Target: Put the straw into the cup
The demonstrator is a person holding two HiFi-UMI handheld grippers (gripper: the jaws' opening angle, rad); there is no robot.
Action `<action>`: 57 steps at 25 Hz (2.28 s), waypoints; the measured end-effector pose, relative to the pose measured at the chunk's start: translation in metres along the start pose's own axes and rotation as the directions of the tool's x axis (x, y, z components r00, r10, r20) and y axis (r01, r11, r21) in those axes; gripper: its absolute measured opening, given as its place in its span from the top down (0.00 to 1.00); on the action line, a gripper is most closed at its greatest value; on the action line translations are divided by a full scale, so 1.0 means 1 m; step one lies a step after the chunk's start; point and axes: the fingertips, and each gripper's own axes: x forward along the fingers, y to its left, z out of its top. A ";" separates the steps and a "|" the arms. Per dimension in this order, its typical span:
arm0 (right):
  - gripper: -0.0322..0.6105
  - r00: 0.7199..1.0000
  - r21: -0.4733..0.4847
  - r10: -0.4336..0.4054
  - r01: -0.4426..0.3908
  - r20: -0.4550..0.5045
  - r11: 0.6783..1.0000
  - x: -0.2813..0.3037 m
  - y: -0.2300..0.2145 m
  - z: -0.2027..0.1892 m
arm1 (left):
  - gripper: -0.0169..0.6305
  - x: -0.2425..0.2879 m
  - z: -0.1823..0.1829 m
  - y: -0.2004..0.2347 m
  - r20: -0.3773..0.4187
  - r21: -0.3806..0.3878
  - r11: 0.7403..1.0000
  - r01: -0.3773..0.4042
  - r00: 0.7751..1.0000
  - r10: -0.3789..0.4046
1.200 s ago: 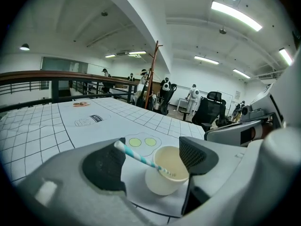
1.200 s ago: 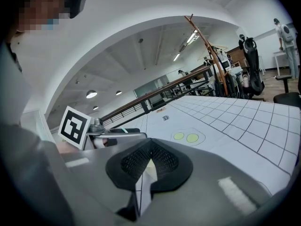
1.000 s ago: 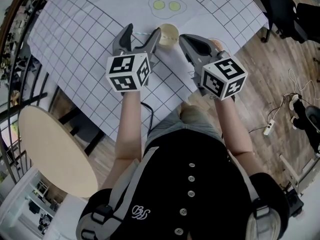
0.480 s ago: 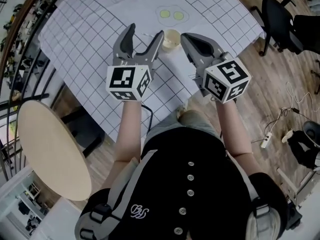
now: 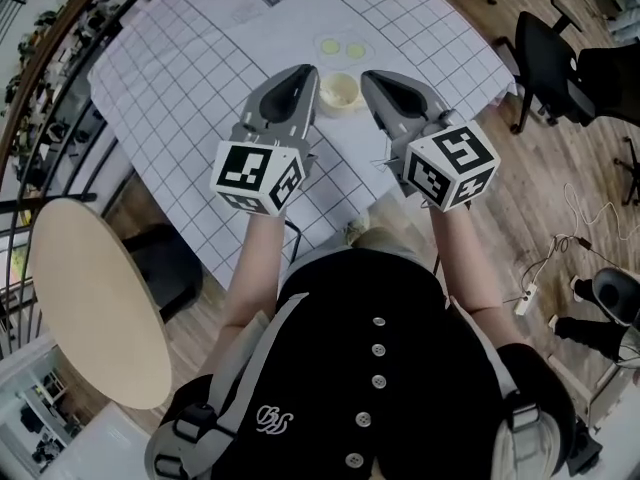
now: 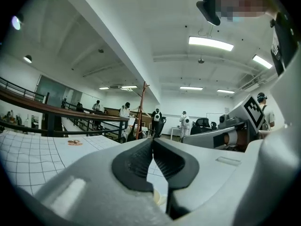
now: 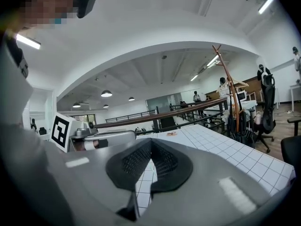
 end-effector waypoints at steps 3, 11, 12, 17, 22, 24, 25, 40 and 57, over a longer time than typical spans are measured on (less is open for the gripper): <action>0.95 1.000 -0.014 0.008 -0.008 0.007 1.000 -0.001 0.004 0.004 | 0.97 0.000 -0.003 -0.013 -0.016 -0.025 0.997 0.068 0.998 -0.068; 0.95 1.000 -0.050 0.011 -0.012 -0.018 0.999 -0.007 0.010 -0.001 | 0.97 -0.005 -0.006 -0.033 -0.010 -0.112 0.981 0.156 0.987 -0.158; 0.95 1.000 -0.051 0.012 -0.013 -0.022 0.999 -0.008 0.010 -0.002 | 0.97 -0.005 -0.008 -0.035 -0.019 -0.111 0.980 0.162 0.986 -0.165; 0.95 0.999 -0.041 0.030 -0.031 -0.031 0.999 -0.009 0.016 -0.009 | 0.97 -0.008 -0.024 -0.043 -0.080 -0.131 0.975 0.179 0.978 -0.191; 0.95 0.999 -0.045 0.038 -0.040 -0.032 0.998 -0.009 0.021 -0.010 | 0.97 -0.008 -0.033 -0.047 -0.117 -0.147 0.971 0.190 0.971 -0.207; 0.95 0.999 -0.046 0.036 -0.038 -0.036 0.998 -0.009 0.022 -0.012 | 0.97 -0.008 -0.037 -0.049 -0.130 -0.153 0.969 0.194 0.968 -0.214; 0.95 0.999 -0.047 0.035 -0.037 -0.038 0.998 -0.010 0.022 -0.013 | 0.97 -0.008 -0.038 -0.051 -0.133 -0.154 0.968 0.197 0.967 -0.218; 0.95 0.997 -0.069 0.025 -0.031 -0.079 0.997 -0.015 0.015 -0.020 | 0.97 -0.003 -0.043 -0.051 -0.130 -0.182 0.964 0.192 0.967 -0.218; 0.95 0.990 -0.050 0.057 -0.063 -0.129 0.997 -0.009 0.009 -0.035 | 0.97 -0.002 -0.052 -0.052 -0.163 -0.197 0.957 0.211 0.956 -0.244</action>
